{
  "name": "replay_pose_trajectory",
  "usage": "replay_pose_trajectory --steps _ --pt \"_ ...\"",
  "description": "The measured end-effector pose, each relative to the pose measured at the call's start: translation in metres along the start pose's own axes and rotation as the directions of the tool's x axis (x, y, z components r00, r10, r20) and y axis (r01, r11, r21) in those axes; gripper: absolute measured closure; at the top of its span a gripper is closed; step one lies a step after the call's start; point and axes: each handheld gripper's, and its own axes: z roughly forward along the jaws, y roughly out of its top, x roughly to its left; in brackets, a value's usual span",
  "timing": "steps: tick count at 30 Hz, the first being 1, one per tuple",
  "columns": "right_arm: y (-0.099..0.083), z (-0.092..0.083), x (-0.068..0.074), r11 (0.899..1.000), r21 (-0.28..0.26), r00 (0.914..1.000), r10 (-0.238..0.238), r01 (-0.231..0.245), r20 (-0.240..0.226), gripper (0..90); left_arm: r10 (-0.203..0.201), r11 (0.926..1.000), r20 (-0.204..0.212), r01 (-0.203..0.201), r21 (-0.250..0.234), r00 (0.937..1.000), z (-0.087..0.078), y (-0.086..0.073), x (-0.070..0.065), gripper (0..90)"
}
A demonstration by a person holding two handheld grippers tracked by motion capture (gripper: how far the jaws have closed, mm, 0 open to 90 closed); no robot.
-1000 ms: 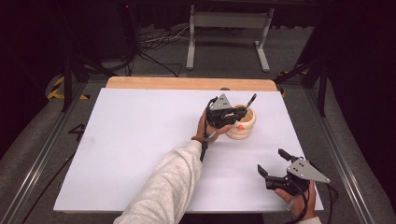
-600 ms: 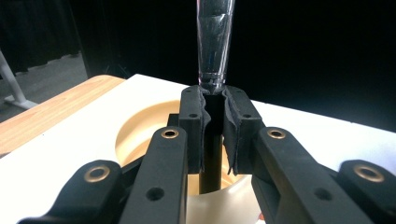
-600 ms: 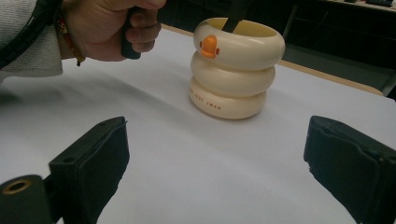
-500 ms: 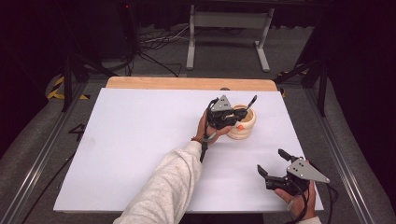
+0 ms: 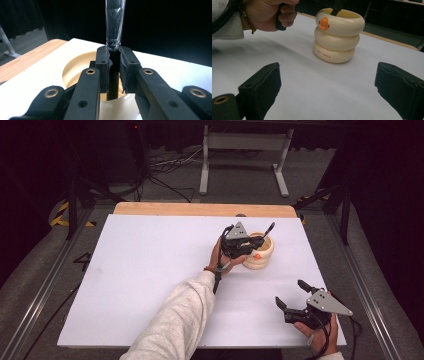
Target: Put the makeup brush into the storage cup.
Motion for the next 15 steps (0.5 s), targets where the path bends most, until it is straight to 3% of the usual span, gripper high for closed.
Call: replay_pose_trajectory --steps 5,9,13,14,15 --pt "0.0 -0.001 0.0 1.0 -0.001 1.0 0.001 -0.001 0.0 7.4 0.017 0.9997 -0.006 -0.017 0.018 0.9998 -0.001 0.001 -0.001 76.8" --pt "0.0 0.0 0.0 1.0 0.0 1.0 0.004 -0.004 -0.002 7.3 0.04 0.9989 -0.025 -0.039 0.025 0.9989 -0.005 0.004 -0.004 68.4" --pt "0.0 -0.001 -0.001 1.0 -0.004 1.0 0.003 -0.003 0.0 7.3 0.076 0.9965 -0.056 -0.074 0.04 0.9955 -0.013 0.009 -0.006 53.1" --pt "0.0 -0.001 -0.001 1.0 -0.004 1.0 0.003 -0.003 0.0 7.3 0.082 0.9959 -0.069 -0.08 0.042 0.9942 -0.015 0.011 -0.007 53.1" --pt "0.0 -0.001 -0.001 1.0 -0.005 1.0 0.001 -0.001 0.0 7.3 0.09 0.9952 -0.071 -0.087 0.043 0.9934 -0.018 0.012 -0.007 44.6"
